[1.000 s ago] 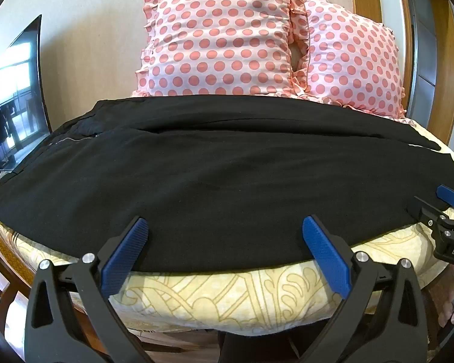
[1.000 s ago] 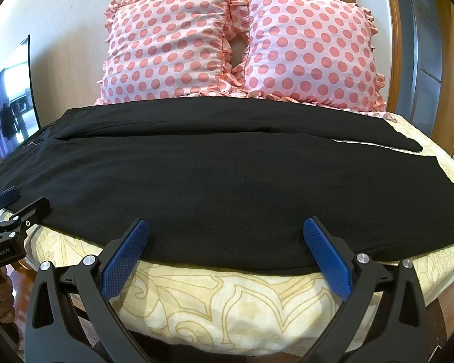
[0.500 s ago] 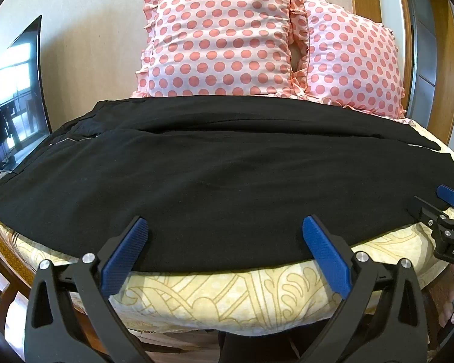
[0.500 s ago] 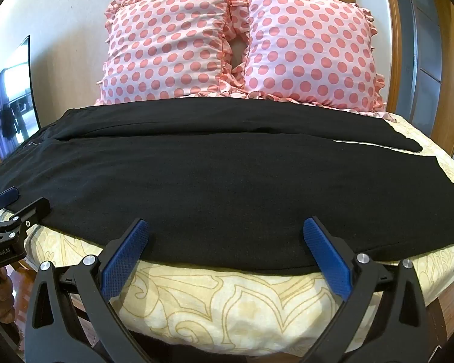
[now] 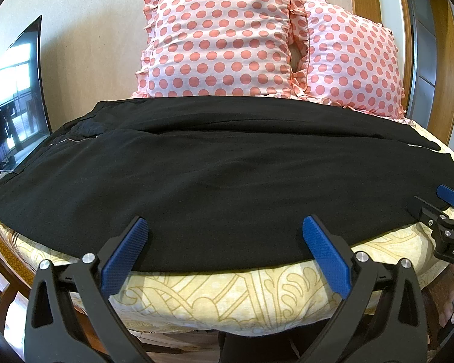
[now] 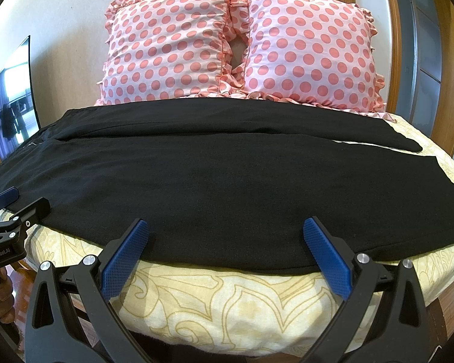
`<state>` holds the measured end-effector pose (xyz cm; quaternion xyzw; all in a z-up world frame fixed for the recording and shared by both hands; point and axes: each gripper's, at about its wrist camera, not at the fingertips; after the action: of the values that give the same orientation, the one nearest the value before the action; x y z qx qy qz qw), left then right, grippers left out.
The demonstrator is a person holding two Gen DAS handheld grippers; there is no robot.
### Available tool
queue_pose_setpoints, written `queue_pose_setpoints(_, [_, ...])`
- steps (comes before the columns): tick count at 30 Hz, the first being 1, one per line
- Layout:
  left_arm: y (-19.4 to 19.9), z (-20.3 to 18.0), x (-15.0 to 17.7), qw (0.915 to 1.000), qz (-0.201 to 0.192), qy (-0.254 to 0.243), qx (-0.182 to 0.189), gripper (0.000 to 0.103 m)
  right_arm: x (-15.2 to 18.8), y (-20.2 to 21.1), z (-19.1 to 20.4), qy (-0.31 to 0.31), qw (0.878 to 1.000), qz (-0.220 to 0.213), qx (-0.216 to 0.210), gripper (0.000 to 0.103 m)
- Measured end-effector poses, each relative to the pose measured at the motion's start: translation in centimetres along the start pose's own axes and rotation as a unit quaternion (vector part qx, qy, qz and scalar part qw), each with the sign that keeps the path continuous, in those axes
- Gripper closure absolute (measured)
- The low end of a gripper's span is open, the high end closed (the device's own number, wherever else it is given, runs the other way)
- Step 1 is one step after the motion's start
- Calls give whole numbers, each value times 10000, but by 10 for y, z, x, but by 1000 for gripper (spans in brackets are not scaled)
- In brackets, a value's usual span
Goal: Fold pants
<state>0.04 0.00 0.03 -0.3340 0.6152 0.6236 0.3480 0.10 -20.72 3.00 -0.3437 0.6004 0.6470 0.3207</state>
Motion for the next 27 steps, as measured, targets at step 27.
queue_pose_setpoints(27, [1,0,0,10000,-19,-3,-3,2,0,0,-1,1,10000,-15,-1,1])
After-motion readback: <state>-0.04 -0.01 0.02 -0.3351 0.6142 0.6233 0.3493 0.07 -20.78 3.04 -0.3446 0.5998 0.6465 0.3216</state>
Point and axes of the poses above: each gripper's, at about its wrist camera, not at the fingertips, and y roughly against the way its jaws point, z to its left, x to its underside
